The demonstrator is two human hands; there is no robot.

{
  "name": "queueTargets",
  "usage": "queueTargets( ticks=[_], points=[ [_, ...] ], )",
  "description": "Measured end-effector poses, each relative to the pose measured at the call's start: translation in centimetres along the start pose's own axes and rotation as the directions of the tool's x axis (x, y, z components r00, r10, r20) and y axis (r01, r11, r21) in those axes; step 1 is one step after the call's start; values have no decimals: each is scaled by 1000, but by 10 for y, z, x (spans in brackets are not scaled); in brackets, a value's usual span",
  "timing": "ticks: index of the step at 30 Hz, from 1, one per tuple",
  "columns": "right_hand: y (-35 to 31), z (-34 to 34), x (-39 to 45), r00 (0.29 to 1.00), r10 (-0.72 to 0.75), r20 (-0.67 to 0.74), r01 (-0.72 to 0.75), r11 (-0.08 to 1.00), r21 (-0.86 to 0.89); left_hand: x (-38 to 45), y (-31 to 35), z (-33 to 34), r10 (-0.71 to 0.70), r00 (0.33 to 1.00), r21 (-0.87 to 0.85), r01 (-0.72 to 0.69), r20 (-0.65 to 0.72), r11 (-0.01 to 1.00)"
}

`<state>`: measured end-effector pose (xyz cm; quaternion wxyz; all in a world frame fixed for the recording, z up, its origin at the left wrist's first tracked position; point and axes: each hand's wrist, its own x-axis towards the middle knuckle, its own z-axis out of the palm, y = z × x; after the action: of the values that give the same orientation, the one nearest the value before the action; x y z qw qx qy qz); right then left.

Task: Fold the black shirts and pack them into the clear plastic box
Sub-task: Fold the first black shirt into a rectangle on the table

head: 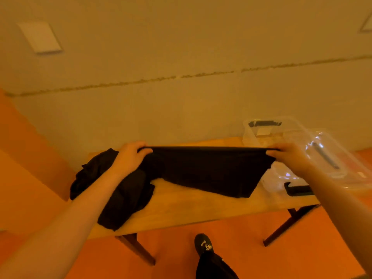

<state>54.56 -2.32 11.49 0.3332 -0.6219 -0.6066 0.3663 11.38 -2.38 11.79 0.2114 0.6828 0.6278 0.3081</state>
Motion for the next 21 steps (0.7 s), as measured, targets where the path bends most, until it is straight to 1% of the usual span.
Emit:
queueTargets(
  ticks=[3, 5, 7, 10, 13, 15, 17, 21],
  points=[
    [-27, -7, 4, 983, 39, -179, -2, 979, 204, 12, 25, -23, 13, 995, -46, -18, -96, 999],
    [-40, -11, 0, 971, 35, -237, 27, 967, 253, 12, 35, -36, 1, 993, -78, -10, -118, 997],
    [-50, -17, -8, 975, 6, -223, 53, 966, 253, 7, 41, -45, 3, 995, -94, -12, -100, 995],
    [-56, -26, -22, 980, -16, -200, 62, 972, 226, -5, 47, -57, 14, 999, -65, -16, -29, 998],
    [-56, -29, -34, 979, -39, -200, 75, 981, 179, -19, 50, -60, 19, 1000, -43, -19, 13, 999],
    [-54, -30, -41, 980, -40, -194, 74, 982, 174, -27, 52, -61, 17, 999, -72, -15, 31, 997],
    [-53, -33, -46, 983, -28, -182, 64, 979, 195, -33, 51, -64, -4, 998, -119, 12, 69, 993],
    [-52, -41, -49, 989, 29, -145, 5, 973, 230, -36, 40, -71, -68, 977, -150, 99, 203, 984]
  ],
)
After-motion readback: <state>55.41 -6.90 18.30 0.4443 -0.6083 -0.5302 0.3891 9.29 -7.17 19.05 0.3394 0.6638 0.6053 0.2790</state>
